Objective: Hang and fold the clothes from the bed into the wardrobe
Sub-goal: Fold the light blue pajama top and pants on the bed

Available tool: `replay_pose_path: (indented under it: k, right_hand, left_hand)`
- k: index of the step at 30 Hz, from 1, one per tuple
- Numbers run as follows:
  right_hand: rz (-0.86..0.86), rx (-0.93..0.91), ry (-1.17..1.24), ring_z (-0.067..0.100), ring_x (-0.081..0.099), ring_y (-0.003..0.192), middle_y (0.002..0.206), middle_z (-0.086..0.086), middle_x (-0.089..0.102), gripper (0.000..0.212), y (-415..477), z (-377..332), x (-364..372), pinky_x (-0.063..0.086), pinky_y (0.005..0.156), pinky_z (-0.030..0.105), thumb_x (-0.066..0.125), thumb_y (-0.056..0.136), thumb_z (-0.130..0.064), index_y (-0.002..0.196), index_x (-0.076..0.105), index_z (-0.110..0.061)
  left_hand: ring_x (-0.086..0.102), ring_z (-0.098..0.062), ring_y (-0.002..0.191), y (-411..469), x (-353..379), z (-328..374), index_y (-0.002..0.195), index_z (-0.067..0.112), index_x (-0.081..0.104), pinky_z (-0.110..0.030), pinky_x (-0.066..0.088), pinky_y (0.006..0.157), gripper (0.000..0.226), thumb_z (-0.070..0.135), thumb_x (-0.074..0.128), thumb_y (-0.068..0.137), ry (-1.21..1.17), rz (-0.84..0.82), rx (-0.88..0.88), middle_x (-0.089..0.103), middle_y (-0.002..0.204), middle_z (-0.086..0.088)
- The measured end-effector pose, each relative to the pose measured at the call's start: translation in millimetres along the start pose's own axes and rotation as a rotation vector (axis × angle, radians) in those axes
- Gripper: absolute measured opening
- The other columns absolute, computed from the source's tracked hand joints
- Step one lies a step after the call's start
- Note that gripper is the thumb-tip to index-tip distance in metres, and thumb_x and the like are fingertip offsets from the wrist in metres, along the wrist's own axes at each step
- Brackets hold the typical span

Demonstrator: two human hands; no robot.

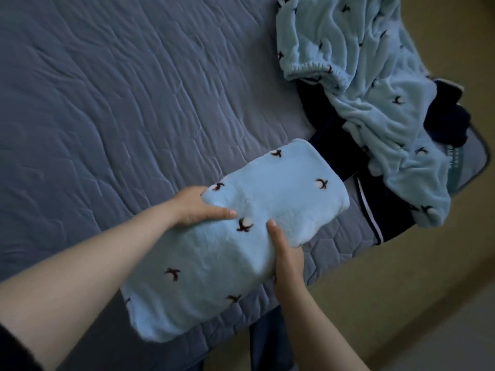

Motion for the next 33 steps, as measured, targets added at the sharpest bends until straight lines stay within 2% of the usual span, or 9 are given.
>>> replay_pose_path:
  k: [4,10,13,15,19,21,25,29,33]
  right_hand:
    - [-0.082,-0.146,-0.055,0.018,0.068,0.104,0.118,-0.003,0.069,0.071,-45.4,-49.3,16.3,0.055,0.091,0.045,0.085,0.067,-0.041,0.129,0.055,-0.024]
    - [-0.213,-0.396,-0.22,0.021,0.067,0.103,0.117,0.003,0.068,0.073,-139.7,-138.3,51.1,0.056,0.089,0.045,0.087,0.062,-0.032,0.126,0.055,-0.018]
    - [-0.283,-0.525,-0.3,0.015,0.069,0.098,0.11,-0.001,0.071,0.071,-204.7,-167.9,67.7,0.058,0.078,0.03,0.083,0.058,-0.034,0.122,0.058,-0.018]
    - [-0.352,-0.605,-0.322,0.01,0.07,0.095,0.107,-0.004,0.072,0.07,-252.3,-194.7,87.4,0.057,0.073,0.022,0.084,0.057,-0.032,0.121,0.059,-0.019]
    - [-0.527,-0.723,-0.353,0.007,0.07,0.094,0.106,-0.007,0.073,0.064,-348.3,-239.8,128.2,0.058,0.074,0.024,0.084,0.059,-0.033,0.118,0.06,-0.025]
    - [-0.579,-0.783,-0.359,0.004,0.069,0.091,0.103,-0.01,0.073,0.059,-389.3,-258.2,143.4,0.056,0.069,0.018,0.084,0.059,-0.035,0.113,0.061,-0.029]
    - [-0.699,-0.879,-0.372,0.005,0.069,0.095,0.107,-0.01,0.071,0.063,-465.1,-300.0,169.1,0.057,0.075,0.024,0.083,0.06,-0.041,0.117,0.06,-0.03]
    - [-0.849,-0.967,-0.392,0.01,0.067,0.102,0.113,-0.009,0.069,0.069,-530.1,-334.8,184.2,0.056,0.089,0.039,0.083,0.06,-0.044,0.123,0.056,-0.031]
    - [-0.995,-0.995,-0.396,0.016,0.067,0.104,0.115,-0.004,0.069,0.074,-578.3,-356.6,191.8,0.055,0.09,0.044,0.084,0.058,-0.046,0.124,0.056,-0.029]
  left_hand:
    - [0.071,-0.006,0.077,-62.9,-14.6,2.2,0.094,0.026,0.073,-0.023,0.058,0.07,0.054,0.056,0.086,0.051,-0.199,0.081,0.029,0.075,0.085,0.011]
    - [0.071,-0.006,0.067,-176.2,-53.5,25.0,0.087,0.021,0.074,-0.015,0.051,0.05,0.04,0.048,0.085,0.059,-0.457,0.291,0.151,0.075,0.076,0.009]
    - [0.069,-0.002,0.068,-241.7,-75.9,31.5,0.082,0.026,0.073,-0.017,0.052,0.057,0.042,0.057,0.083,0.055,-0.496,0.396,0.192,0.073,0.071,0.017]
    - [0.07,-0.004,0.071,-290.7,-102.7,40.8,0.082,0.027,0.074,-0.021,0.054,0.064,0.049,0.062,0.082,0.049,-0.532,0.437,0.253,0.074,0.076,0.015]
    - [0.072,-0.008,0.073,-389.8,-152.0,54.8,0.088,0.029,0.075,-0.02,0.054,0.057,0.062,0.067,0.082,0.039,-0.607,0.488,0.378,0.075,0.083,0.01]
    - [0.072,-0.009,0.079,-436.2,-169.8,61.7,0.095,0.029,0.074,-0.025,0.056,0.067,0.071,0.07,0.083,0.038,-0.608,0.521,0.438,0.075,0.089,0.009]
    - [0.072,-0.016,0.089,-525.8,-201.1,82.2,0.103,0.028,0.072,-0.036,0.056,0.081,0.074,0.066,0.083,0.041,-0.625,0.614,0.545,0.075,0.096,0.006]
    - [0.071,-0.016,0.09,-604.2,-210.7,101.0,0.104,0.029,0.071,-0.032,0.056,0.078,0.061,0.057,0.083,0.051,-0.655,0.667,0.643,0.074,0.1,0.004]
    - [0.071,-0.015,0.092,-662.2,-206.3,110.8,0.11,0.027,0.069,-0.027,0.056,0.073,0.052,0.048,0.082,0.064,-0.724,0.742,0.692,0.074,0.103,0.004]
Point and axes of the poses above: each hand's wrist, its own y-axis towards the middle knuckle, its own x-axis out of the palm, z = x × y, the point moved 4 cm from there along y, towards the middle knuckle
